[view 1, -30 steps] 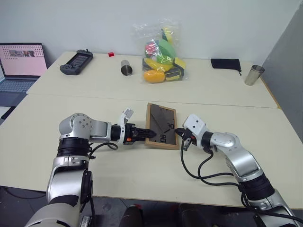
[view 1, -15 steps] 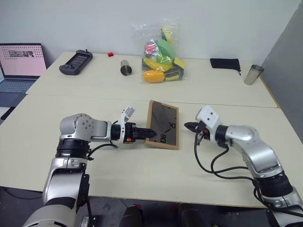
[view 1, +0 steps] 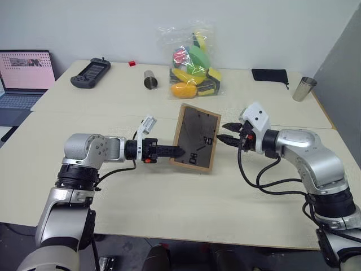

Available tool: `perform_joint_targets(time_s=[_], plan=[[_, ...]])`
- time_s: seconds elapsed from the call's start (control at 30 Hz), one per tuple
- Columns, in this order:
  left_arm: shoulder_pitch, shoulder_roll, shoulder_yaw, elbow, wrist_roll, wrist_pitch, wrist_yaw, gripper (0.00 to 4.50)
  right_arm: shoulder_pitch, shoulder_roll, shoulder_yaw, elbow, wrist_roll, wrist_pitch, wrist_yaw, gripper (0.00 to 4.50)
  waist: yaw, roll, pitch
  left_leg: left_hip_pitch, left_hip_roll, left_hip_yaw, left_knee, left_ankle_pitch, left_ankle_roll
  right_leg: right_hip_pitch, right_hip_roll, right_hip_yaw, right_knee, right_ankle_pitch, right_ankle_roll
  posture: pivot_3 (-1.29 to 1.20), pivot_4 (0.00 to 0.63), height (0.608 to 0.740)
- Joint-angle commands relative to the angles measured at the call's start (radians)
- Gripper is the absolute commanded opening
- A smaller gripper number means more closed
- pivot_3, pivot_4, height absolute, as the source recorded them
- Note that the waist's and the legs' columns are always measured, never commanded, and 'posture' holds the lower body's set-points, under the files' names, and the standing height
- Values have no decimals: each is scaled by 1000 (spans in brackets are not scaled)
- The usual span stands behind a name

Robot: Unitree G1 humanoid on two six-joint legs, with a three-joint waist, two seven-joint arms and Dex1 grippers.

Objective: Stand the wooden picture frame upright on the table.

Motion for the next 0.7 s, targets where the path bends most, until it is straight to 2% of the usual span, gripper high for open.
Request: perform_joint_targets(time_s=[0.03,0.17,0.2,0.4,0.7], plan=[[-25,20,-20,-73,39,-104,-59,1318,-93,-10,-69,-46,97,84,23,2045,-1,0,0,0,0,0,0,0,0,0,0,0,0,0,0,0,150,740],[-26,28,-65,-62,121,-221,-89,1318,-186,8,-113,-49,173,164,4,2045,0,2,2,-1,1,0,0,0,0,-1,0,0,0,0,0,0,150,740],[-30,29,-74,-55,140,-246,-99,1318,-196,10,-113,-46,179,169,0,2376,0,2,2,-1,1,0,0,0,0,-1,0,0,0,0,0,0,150,740],[-46,25,-80,-40,193,-321,-140,1318,-185,10,-60,-43,169,142,-21,3508,2,3,2,-4,1,0,0,0,0,-2,0,-1,-2,0,0,0,150,740],[-55,31,-73,-50,222,-352,-163,1318,-146,67,-29,-13,172,115,-54,3508,1,3,2,-4,1,0,0,0,0,-3,0,-1,-2,0,0,0,150,740]])
